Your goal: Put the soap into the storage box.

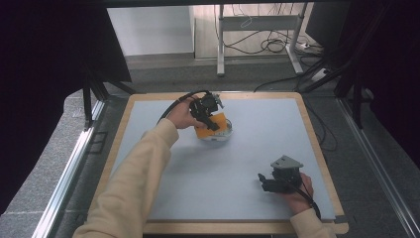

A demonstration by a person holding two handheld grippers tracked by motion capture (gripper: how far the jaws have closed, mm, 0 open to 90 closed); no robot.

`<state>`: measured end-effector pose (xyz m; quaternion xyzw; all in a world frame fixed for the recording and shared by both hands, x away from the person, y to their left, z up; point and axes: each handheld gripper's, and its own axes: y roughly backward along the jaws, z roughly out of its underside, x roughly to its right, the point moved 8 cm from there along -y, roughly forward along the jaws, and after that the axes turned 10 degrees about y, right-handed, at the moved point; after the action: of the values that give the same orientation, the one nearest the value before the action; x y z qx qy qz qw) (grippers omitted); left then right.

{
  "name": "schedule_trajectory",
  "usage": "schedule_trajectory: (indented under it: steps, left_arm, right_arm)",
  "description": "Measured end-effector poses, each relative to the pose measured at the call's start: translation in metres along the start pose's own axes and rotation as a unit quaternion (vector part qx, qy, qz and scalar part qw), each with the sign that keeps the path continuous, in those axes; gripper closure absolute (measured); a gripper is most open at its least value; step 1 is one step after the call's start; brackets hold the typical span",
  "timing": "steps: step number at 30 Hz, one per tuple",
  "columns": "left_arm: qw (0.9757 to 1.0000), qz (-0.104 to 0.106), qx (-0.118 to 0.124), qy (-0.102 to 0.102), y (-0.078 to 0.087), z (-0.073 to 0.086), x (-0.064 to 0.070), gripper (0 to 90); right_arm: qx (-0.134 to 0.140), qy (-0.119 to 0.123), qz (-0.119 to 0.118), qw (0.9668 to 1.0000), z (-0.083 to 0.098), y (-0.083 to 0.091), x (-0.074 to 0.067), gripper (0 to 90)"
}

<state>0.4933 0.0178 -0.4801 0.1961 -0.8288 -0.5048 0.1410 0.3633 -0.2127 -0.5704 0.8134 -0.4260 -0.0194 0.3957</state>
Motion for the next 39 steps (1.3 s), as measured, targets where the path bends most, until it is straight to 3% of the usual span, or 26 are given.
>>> schedule_trajectory:
  steps: [16, 24, 34, 39]
  left_arm:
    - [0.999, 0.018, -0.011, -0.039, -0.02, -0.014, -0.015, 61.9]
    - [0.9983, 0.006, -0.023, -0.053, -0.032, -0.014, -0.019, 61.9]
    - [0.9982, 0.011, -0.03, -0.05, -0.043, -0.014, -0.023, 61.9]
    - [0.9992, 0.01, -0.026, -0.029, -0.045, -0.013, -0.028, 61.7]
  right_arm:
    - [0.0, -0.003, 0.003, 1.0, 0.0, 0.001, 0.001, 14.7]
    - [0.0, -0.002, 0.003, 1.0, 0.0, 0.001, 0.001, 14.7]
    - [-0.001, -0.003, 0.003, 1.0, 0.001, 0.001, 0.002, 14.7]
    - [-0.002, 0.0, 0.002, 1.0, 0.001, 0.0, 0.001, 14.7]
